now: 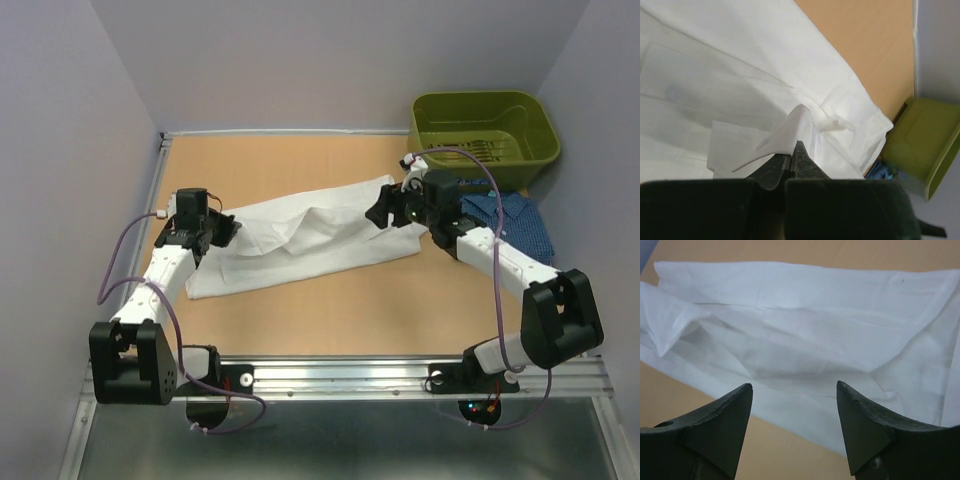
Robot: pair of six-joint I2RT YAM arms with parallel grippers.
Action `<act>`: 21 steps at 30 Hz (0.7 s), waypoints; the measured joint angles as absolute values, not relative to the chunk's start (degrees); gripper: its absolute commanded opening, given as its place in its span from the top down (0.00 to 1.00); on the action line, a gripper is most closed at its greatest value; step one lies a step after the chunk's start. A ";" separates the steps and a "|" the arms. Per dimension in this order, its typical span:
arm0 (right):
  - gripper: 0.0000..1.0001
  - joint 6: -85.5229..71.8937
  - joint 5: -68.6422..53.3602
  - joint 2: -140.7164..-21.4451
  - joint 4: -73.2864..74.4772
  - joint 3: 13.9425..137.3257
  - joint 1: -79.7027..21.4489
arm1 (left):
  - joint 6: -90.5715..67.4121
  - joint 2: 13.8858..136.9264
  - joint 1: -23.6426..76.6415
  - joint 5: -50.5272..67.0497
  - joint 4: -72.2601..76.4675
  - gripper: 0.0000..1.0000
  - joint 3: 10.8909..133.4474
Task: Fold and stack the long sleeve shirts
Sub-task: Fold the shirt
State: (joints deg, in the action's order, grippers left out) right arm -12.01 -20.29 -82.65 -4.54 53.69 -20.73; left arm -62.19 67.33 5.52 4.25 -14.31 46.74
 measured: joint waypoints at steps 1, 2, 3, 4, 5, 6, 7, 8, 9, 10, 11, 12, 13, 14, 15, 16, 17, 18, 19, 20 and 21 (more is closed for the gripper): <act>0.27 -12.01 -20.29 -81.76 -4.25 52.75 -20.73 | -63.31 68.40 4.32 4.43 -13.93 0.87 46.76; 0.26 -12.01 -20.18 -80.93 -4.21 51.94 -20.73 | -64.49 69.41 3.25 4.60 -13.61 0.81 46.76; 0.26 -12.01 -20.10 -80.38 -4.12 51.48 -20.73 | -65.67 70.46 1.96 5.17 -13.02 0.75 46.76; 0.25 -12.01 -20.08 -79.57 -3.81 50.78 -20.73 | -67.77 71.66 1.13 6.07 -11.90 0.65 46.85; 0.24 -12.01 -20.05 -79.09 -3.55 50.48 -20.73 | -69.30 72.55 0.75 6.81 -10.83 0.60 46.98; 0.24 -12.01 -20.05 -78.81 -3.38 50.39 -20.73 | -69.60 73.49 0.30 7.14 -10.63 0.56 47.24; 0.23 -11.99 -20.08 -78.67 -3.40 50.37 -20.73 | -70.98 74.96 -0.27 7.97 -9.98 0.51 47.81; 0.23 -11.99 -20.08 -78.56 -3.40 50.37 -20.73 | -71.66 76.12 -0.62 8.38 -9.56 0.38 48.66; 0.23 -11.99 -20.10 -78.48 -3.42 50.28 -20.73 | -72.10 77.01 -0.97 8.62 -9.58 0.33 49.39; 0.23 -11.99 -20.10 -78.30 -3.40 50.04 -20.73 | -72.42 78.08 -1.45 8.64 -9.43 0.27 50.54; 0.23 -11.99 -20.08 -78.02 -3.36 49.74 -20.73 | -72.62 78.87 -2.17 8.78 -9.19 0.17 51.62; 0.23 -11.99 -20.10 -77.76 -3.01 49.56 -20.73 | -72.55 79.09 -2.85 8.73 -8.99 0.15 52.23; 0.23 -11.99 -20.12 -77.52 -3.01 49.34 -20.73 | -72.10 79.07 -3.95 8.60 -8.97 0.08 52.93; 0.23 -11.99 -20.14 -77.19 -2.96 49.15 -20.73 | -71.44 78.87 -4.69 8.34 -8.99 0.06 53.32; 0.22 -12.01 -20.16 -76.69 -2.90 48.84 -20.78 | -69.21 78.56 -5.43 7.51 -9.15 0.06 53.80; 0.22 -11.99 -20.18 -76.34 -2.87 48.64 -20.78 | -67.24 78.30 -5.82 6.70 -9.32 0.06 54.24; 0.22 -11.99 -20.18 -76.09 -2.87 48.53 -20.78 | -64.71 77.78 -6.35 5.76 -9.41 0.06 54.72; 0.22 -12.01 -20.36 -75.75 -2.98 48.25 -20.84 | -62.26 77.49 -6.48 5.02 -9.76 0.06 55.13; 0.22 -12.01 -20.51 -75.40 -2.96 47.90 -20.97 | -58.43 76.79 -6.28 4.08 -10.22 0.06 55.92; 0.22 -12.03 -20.67 -75.22 -2.81 47.70 -21.02 | -53.32 76.03 -5.23 2.70 -10.41 0.06 56.45; 0.22 -12.01 -20.93 -75.11 -2.94 47.42 -21.10 | -48.75 75.18 -3.92 1.30 -10.46 0.06 56.71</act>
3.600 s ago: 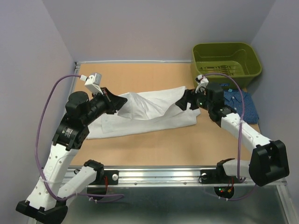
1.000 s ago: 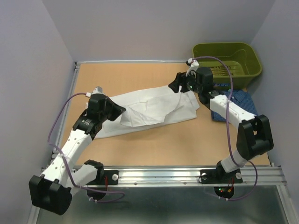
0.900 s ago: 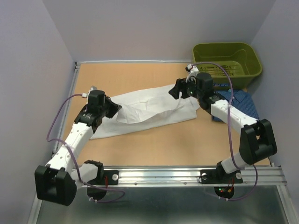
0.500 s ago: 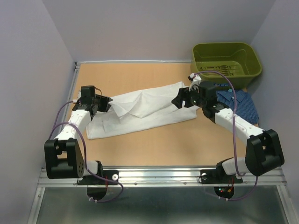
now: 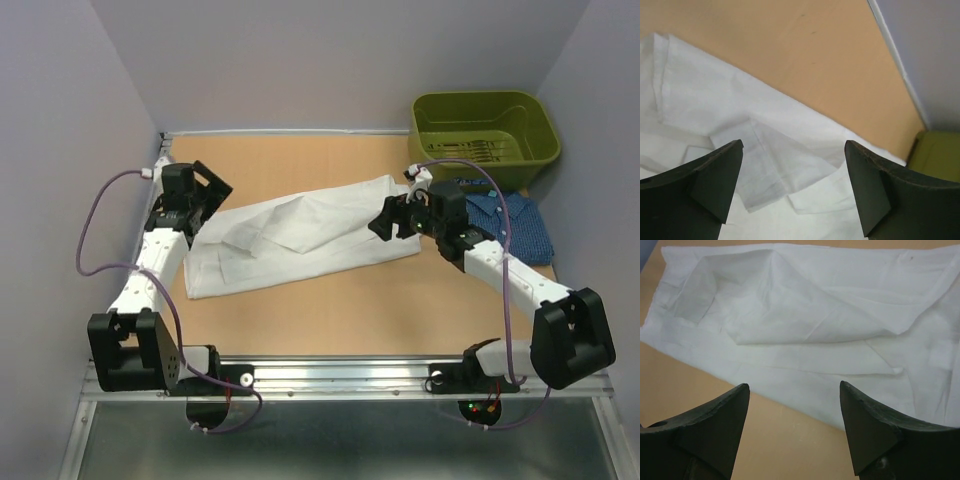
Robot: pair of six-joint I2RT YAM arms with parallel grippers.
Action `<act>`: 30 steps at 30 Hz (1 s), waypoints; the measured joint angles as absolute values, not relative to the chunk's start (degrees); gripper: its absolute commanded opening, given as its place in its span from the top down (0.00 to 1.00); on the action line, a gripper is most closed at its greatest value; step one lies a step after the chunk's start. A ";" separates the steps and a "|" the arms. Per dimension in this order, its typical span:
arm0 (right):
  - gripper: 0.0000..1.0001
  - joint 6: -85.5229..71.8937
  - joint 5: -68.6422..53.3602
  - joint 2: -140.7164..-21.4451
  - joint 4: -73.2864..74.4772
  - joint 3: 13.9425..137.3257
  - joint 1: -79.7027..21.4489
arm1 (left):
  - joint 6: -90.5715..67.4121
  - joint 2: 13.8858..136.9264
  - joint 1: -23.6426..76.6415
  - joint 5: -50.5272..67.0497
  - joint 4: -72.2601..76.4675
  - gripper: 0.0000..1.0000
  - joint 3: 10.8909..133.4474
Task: Fold and stack the long sleeve shirts
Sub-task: Fold the shirt
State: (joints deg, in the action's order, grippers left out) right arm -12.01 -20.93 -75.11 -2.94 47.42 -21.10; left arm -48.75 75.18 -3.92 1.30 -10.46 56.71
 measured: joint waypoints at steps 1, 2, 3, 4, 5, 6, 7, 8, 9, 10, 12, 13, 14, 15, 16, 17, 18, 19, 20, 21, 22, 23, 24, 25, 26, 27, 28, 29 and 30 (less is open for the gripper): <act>0.22 -12.03 -21.15 -75.02 -2.92 47.13 -21.10 | -45.10 74.26 -2.20 0.32 -10.48 0.06 56.71; 0.22 -12.03 -21.43 -75.00 -2.83 46.89 -21.12 | -39.18 72.99 1.32 -1.78 -10.85 0.06 56.64; 0.22 -12.03 -21.54 -75.00 -2.81 46.72 -21.15 | -36.60 72.14 3.92 -2.31 -10.94 0.06 56.64; 0.22 -12.08 -21.71 -75.00 -2.72 46.44 -21.15 | -32.67 71.18 7.60 -3.49 -10.57 0.06 56.18; 0.22 -12.19 -21.96 -75.00 -2.68 46.28 -21.15 | -29.58 70.30 10.39 -4.25 -10.31 0.06 55.53; 0.22 -12.19 -22.09 -75.00 -2.66 46.17 -21.17 | -27.00 69.52 13.30 -5.21 -10.07 0.06 54.57; 0.22 -12.23 -22.28 -75.00 -2.50 46.02 -21.21 | -24.67 68.86 16.19 -6.22 -10.07 0.07 53.30; 0.21 -12.23 -22.50 -75.00 -2.33 45.98 -21.21 | -23.09 68.62 17.74 -7.42 -10.04 0.09 52.23; 0.21 -12.25 -22.72 -75.00 -2.31 45.98 -21.26 | -21.26 68.62 19.07 -9.13 -10.09 0.09 51.07; 0.21 -12.25 -22.81 -75.00 -2.28 45.98 -21.32 | -19.84 68.84 20.27 -10.55 -10.13 0.09 49.98; 0.21 -12.27 -23.11 -75.00 -2.22 45.91 -21.47 | -17.74 69.65 21.85 -12.97 -10.09 0.11 48.62; 0.21 -12.27 -23.18 -75.00 -2.20 45.89 -21.47 | -16.75 70.30 22.83 -14.33 -10.07 0.11 48.18; 0.21 -12.27 -23.24 -75.00 -2.17 45.84 -21.47 | -15.57 71.48 23.81 -16.03 -10.02 0.14 47.97; 0.21 -12.27 -23.33 -74.96 -2.26 45.58 -21.47 | -14.66 72.75 24.69 -17.45 -9.67 0.15 47.97; 0.21 -12.29 -23.40 -74.89 -2.24 45.32 -21.47 | -13.96 73.63 25.21 -18.59 -9.32 0.17 47.97; 0.21 -12.38 -23.42 -74.81 -2.17 44.86 -21.47 | -13.32 75.50 26.04 -20.27 -9.02 0.19 47.97; 0.21 -12.40 -23.44 -74.76 -2.17 44.42 -21.47 | -12.86 76.77 26.63 -21.28 -8.82 0.20 47.97; 0.21 -12.43 -23.49 -74.74 -2.13 43.99 -21.47 | -12.49 78.26 27.22 -22.02 -8.73 0.22 47.99; 0.21 -12.47 -23.53 -74.74 -2.04 43.64 -21.47 | -12.21 79.83 27.86 -22.94 -8.75 0.23 47.99; 0.21 -12.45 -23.57 -74.74 -2.04 43.44 -21.47 | -12.03 81.06 28.34 -23.46 -8.75 0.24 47.99; 0.21 -12.45 -23.57 -74.74 -1.93 43.24 -21.47 | -11.86 82.00 28.75 -24.01 -8.75 0.28 47.99; 0.21 -12.47 -23.59 -74.74 -1.91 43.22 -21.47 | -11.81 82.83 29.19 -24.29 -8.78 0.30 47.99; 0.21 -12.45 -23.59 -74.74 -1.93 43.22 -21.47 | -11.79 83.72 29.61 -24.75 -8.80 0.34 48.01; 0.21 -12.45 -23.62 -74.74 -1.98 43.22 -21.47 | -11.79 84.36 29.89 -25.43 -8.82 0.39 48.03; 0.21 -12.45 -23.62 -74.74 -1.98 43.22 -21.47 | -11.73 85.14 30.11 -26.26 -8.99 0.50 48.34; 0.21 -12.45 -23.62 -74.74 -1.93 43.22 -21.47 | -11.68 85.86 30.33 -27.24 -9.28 0.56 48.82; 0.21 -12.45 -23.62 -74.74 -1.96 43.22 -21.47 | -11.70 86.30 30.41 -27.92 -9.65 0.60 49.34; 0.21 -12.45 -23.62 -74.74 -1.96 43.22 -21.47 | -11.81 87.02 30.44 -28.86 -10.13 0.70 50.24; 0.21 -12.45 -23.62 -74.74 -1.96 43.22 -21.47 | -11.81 87.29 30.44 -29.58 -10.33 0.76 50.78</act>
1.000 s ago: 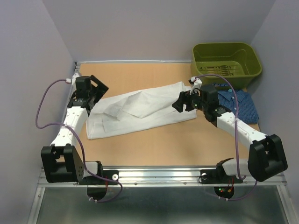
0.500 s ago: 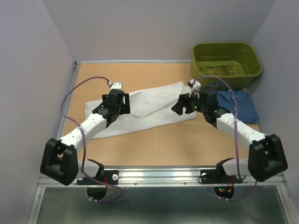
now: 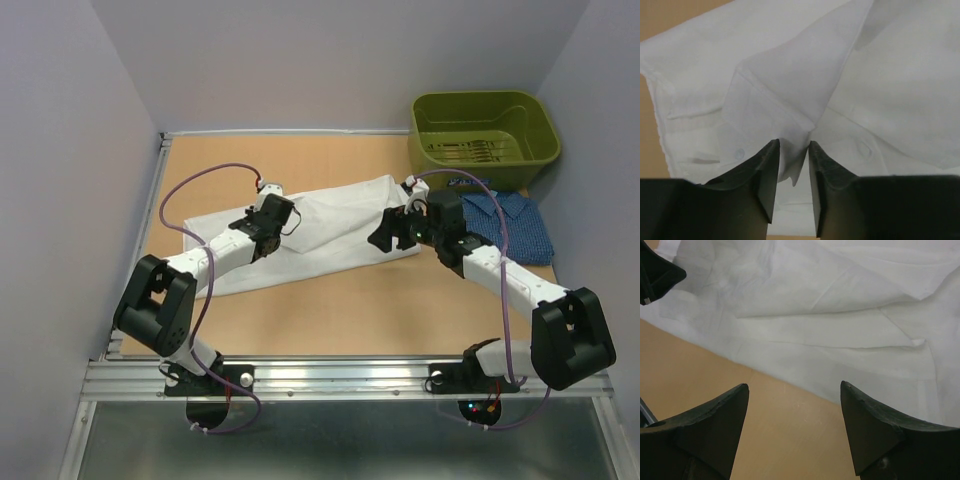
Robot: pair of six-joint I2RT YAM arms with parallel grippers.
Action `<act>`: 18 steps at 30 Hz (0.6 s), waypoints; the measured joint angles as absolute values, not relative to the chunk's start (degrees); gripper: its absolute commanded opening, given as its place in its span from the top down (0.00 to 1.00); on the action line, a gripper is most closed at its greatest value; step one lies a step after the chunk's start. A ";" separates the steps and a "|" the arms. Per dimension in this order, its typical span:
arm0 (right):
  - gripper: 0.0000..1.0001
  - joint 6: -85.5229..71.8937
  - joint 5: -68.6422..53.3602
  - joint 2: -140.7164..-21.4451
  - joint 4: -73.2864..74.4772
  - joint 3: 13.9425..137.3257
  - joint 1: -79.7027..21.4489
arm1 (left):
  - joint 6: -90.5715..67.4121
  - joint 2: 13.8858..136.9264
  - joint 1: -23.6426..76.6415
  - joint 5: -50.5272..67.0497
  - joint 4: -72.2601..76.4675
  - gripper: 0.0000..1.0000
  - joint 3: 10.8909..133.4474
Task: Fold and stack the long sleeve shirts
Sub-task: Fold the shirt
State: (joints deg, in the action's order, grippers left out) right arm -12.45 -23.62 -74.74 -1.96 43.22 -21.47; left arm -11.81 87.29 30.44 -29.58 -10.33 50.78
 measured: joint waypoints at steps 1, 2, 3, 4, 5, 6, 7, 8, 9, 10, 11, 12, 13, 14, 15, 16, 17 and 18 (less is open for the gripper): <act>0.21 -12.45 -23.62 -74.74 -1.96 43.22 -21.47 | -12.08 87.46 30.44 -30.52 -10.74 0.80 51.70; 0.21 -12.45 -23.62 -74.74 -1.96 43.22 -21.47 | -11.90 87.48 30.44 -31.18 -11.29 0.90 52.49; 0.21 -12.43 -23.59 -74.74 -1.96 43.22 -21.47 | -11.88 87.48 30.41 -32.03 -12.01 0.96 53.69; 0.21 -12.43 -23.59 -74.74 -1.96 43.22 -21.47 | -12.27 87.48 30.41 -32.34 -12.73 0.99 54.54; 0.21 -12.43 -23.59 -74.74 -1.96 43.22 -21.47 | -12.43 87.48 30.41 -32.73 -13.98 1.00 55.86; 0.21 -12.43 -23.59 -74.74 -1.96 43.22 -21.47 | -12.58 87.48 30.44 -32.75 -15.27 1.00 57.34; 0.21 -12.43 -23.57 -74.74 -1.96 43.22 -21.47 | -12.88 87.46 30.52 -32.62 -16.73 1.00 58.61; 0.21 -12.43 -23.55 -74.74 -1.96 43.22 -21.47 | -13.39 87.46 30.63 -32.21 -18.65 1.00 60.31; 0.21 -12.40 -23.53 -74.74 -1.96 43.22 -21.47 | -13.96 87.15 30.76 -31.42 -20.71 1.00 62.33; 0.21 -12.40 -23.51 -74.74 -1.96 43.22 -21.47 | -14.35 86.76 30.83 -30.44 -22.28 1.00 63.64; 0.21 -12.38 -23.46 -74.74 -1.96 43.22 -21.47 | -15.35 86.13 30.96 -28.71 -25.61 1.00 66.11; 0.21 -12.38 -23.35 -74.74 -1.96 43.22 -21.47 | -15.92 85.73 31.03 -27.62 -27.53 1.00 67.64; 0.21 -12.38 -23.31 -74.74 -1.96 43.22 -21.47 | -16.75 85.21 31.05 -26.26 -30.74 1.00 70.08; 0.21 -12.38 -23.24 -74.74 -1.96 43.22 -21.47 | -17.87 84.68 31.07 -24.80 -33.95 1.00 72.62; 0.21 -12.38 -23.20 -74.74 -1.96 43.22 -21.47 | -18.63 84.31 31.07 -23.97 -35.75 1.00 74.04; 0.21 -12.38 -23.16 -74.74 -1.96 43.22 -21.47 | -19.51 83.68 31.05 -22.92 -38.15 1.00 75.66; 0.21 -12.38 -23.11 -74.74 -1.96 43.22 -21.47 | -20.27 83.05 30.89 -21.74 -40.07 1.00 76.51; 0.21 -12.38 -23.11 -74.74 -1.96 43.22 -21.47 | -20.73 82.32 30.48 -20.67 -41.52 1.00 76.77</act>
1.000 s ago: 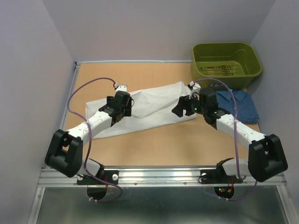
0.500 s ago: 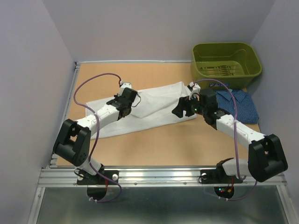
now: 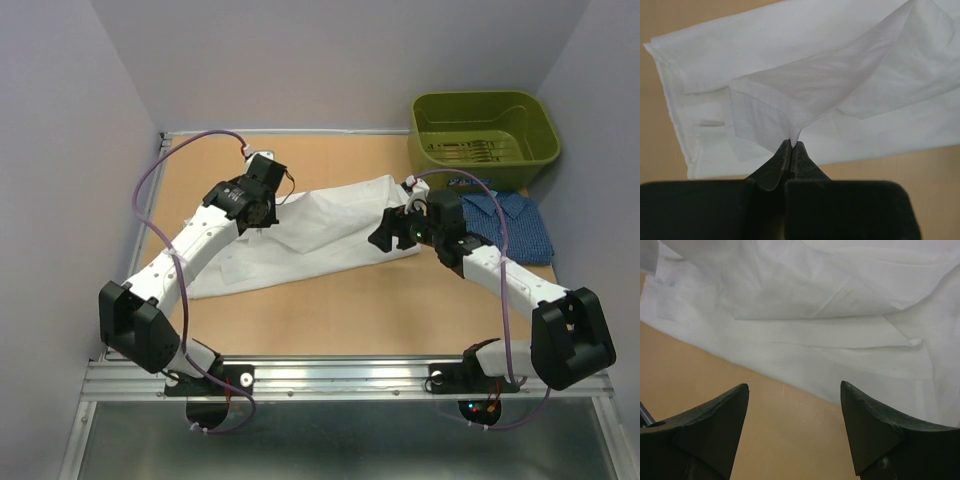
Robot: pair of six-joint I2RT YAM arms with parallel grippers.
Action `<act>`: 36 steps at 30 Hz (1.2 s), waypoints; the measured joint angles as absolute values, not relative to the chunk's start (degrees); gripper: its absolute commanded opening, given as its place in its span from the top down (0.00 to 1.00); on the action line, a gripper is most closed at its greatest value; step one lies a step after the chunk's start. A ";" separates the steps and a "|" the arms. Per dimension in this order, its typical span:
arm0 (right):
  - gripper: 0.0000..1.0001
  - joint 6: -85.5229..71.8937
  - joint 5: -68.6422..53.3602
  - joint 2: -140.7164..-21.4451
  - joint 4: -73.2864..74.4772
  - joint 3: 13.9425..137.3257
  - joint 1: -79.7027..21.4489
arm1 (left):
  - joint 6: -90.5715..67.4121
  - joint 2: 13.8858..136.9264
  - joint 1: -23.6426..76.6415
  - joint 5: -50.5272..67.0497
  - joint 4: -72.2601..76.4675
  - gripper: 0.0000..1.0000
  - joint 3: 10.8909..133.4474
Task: Fold and stack the long sleeve shirts
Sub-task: Fold the shirt
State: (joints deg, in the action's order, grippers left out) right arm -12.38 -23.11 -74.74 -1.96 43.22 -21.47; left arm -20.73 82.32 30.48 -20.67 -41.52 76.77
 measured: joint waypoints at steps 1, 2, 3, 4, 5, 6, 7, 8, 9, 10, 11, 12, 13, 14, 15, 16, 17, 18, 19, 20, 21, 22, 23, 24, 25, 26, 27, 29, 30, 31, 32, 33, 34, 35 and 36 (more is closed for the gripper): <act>0.21 -12.38 -23.11 -74.74 -1.96 43.22 -21.47 | -21.08 81.73 30.00 -19.49 -42.76 1.00 76.77; 0.21 -12.38 -23.11 -74.74 -1.96 43.22 -21.47 | -21.34 81.17 28.91 -17.98 -44.23 1.00 76.75; 0.21 -12.38 -23.11 -74.74 -1.96 43.22 -21.47 | -21.52 80.84 27.88 -16.64 -45.10 1.00 76.64; 0.21 -12.38 -23.09 -74.74 -1.96 43.22 -21.47 | -21.52 80.60 26.22 -15.14 -45.60 0.99 76.36; 0.21 -12.38 -23.09 -74.74 -1.96 43.22 -21.47 | -21.52 80.55 25.12 -13.80 -45.95 0.99 76.07; 0.21 -12.38 -23.07 -74.76 -1.96 43.22 -21.47 | -21.52 80.55 23.55 -12.36 -46.15 0.99 75.70; 0.21 -12.38 -23.00 -74.81 -1.96 43.22 -21.47 | -21.47 80.58 21.43 -10.50 -46.11 0.99 74.72; 0.21 -12.40 -22.96 -74.98 -1.96 43.27 -21.47 | -21.43 80.73 20.05 -9.47 -46.15 0.98 74.24; 0.21 -12.43 -22.94 -75.31 -2.04 43.33 -21.47 | -21.30 80.99 18.87 -8.34 -46.19 0.98 73.87; 0.21 -12.43 -22.87 -75.68 -2.15 43.33 -21.47 | -21.06 81.73 17.58 -7.16 -46.24 0.97 73.84; 0.21 -12.45 -22.83 -76.27 -2.13 43.33 -21.47 | -21.02 82.17 16.99 -6.63 -46.09 0.96 73.84; 0.21 -12.49 -22.74 -77.14 -2.13 43.35 -21.47 | -20.78 83.18 16.03 -5.98 -45.93 0.95 73.89; 0.21 -12.67 -22.65 -77.76 -2.13 43.42 -21.47 | -20.53 84.16 15.40 -5.52 -45.91 0.95 74.11; 0.21 -12.78 -22.63 -78.30 -2.13 43.48 -21.47 | -20.08 85.65 14.79 -4.93 -45.87 0.94 74.46; 0.21 -13.06 -22.52 -79.48 -2.13 43.64 -21.47 | -19.77 86.98 14.22 -4.51 -45.87 0.94 75.02; 0.21 -13.17 -22.52 -79.94 -2.11 43.77 -21.47 | -19.46 89.21 13.67 -4.32 -45.89 0.94 75.88; 0.21 -13.34 -22.50 -80.99 -2.11 44.03 -21.47 | -19.05 91.22 13.26 -4.16 -45.60 0.92 76.69; 0.21 -13.58 -22.48 -81.82 -2.11 44.36 -21.47 | -18.68 93.36 12.80 -4.16 -45.58 0.90 77.58; 0.21 -13.78 -22.48 -82.41 -2.11 44.73 -21.47 | -18.44 95.09 12.51 -4.16 -45.52 0.87 78.35; 0.21 -13.98 -22.48 -83.05 -2.11 45.23 -21.47 | -18.17 96.86 12.23 -4.38 -45.32 0.79 79.09; 0.21 -14.20 -22.48 -83.42 -2.17 45.63 -21.50 | -18.02 98.98 11.99 -4.80 -45.30 0.73 80.14; 0.21 -14.44 -22.50 -83.70 -2.20 46.02 -21.54 | -17.76 100.31 11.84 -5.41 -45.23 0.68 80.90; 0.21 -14.76 -22.50 -84.05 -2.33 46.57 -21.63 | -17.72 102.21 11.68 -6.44 -45.19 0.60 82.15; 0.21 -14.87 -22.50 -84.18 -2.55 46.85 -21.76 | -17.52 103.53 11.49 -7.86 -44.69 0.56 83.29; 0.21 -15.11 -22.52 -84.20 -2.96 47.13 -21.89 | -17.45 104.25 11.29 -8.69 -44.36 0.51 83.88; 0.21 -15.27 -22.50 -84.23 -3.27 47.22 -22.11 | -17.17 104.99 10.98 -9.47 -43.75 0.51 84.49; 0.21 -15.38 -22.52 -84.23 -3.64 47.31 -22.26 | -16.93 105.36 10.72 -10.35 -42.76 0.47 84.99; 0.21 -15.62 -22.59 -84.23 -4.01 47.33 -22.59 | -16.43 105.91 9.93 -12.10 -40.62 0.47 85.97; 0.21 -15.75 -22.70 -84.23 -4.08 47.33 -22.72 | -16.01 106.21 9.52 -12.97 -39.68 0.47 86.46; 0.21 -15.88 -22.74 -84.23 -4.14 47.33 -22.85 | -15.70 106.78 8.97 -13.80 -38.70 0.47 87.09; 0.21 -15.97 -22.76 -84.23 -4.21 47.33 -22.92 | -15.25 107.59 8.21 -14.81 -37.10 0.46 87.90; 0.21 -16.10 -22.83 -84.23 -4.32 47.33 -22.98 | -14.90 108.51 7.35 -15.55 -35.53 0.45 88.47; 0.21 -16.14 -22.90 -84.23 -4.36 47.33 -23.00 | -14.63 109.14 6.72 -15.92 -34.65 0.45 88.82; 0.21 -16.25 -22.94 -84.18 -4.36 47.31 -23.00 | -14.39 109.84 5.96 -16.27 -33.52 0.42 89.03; 0.21 -16.29 -22.94 -84.12 -4.34 47.29 -23.00 | -14.15 110.48 5.17 -16.53 -32.36 0.34 89.03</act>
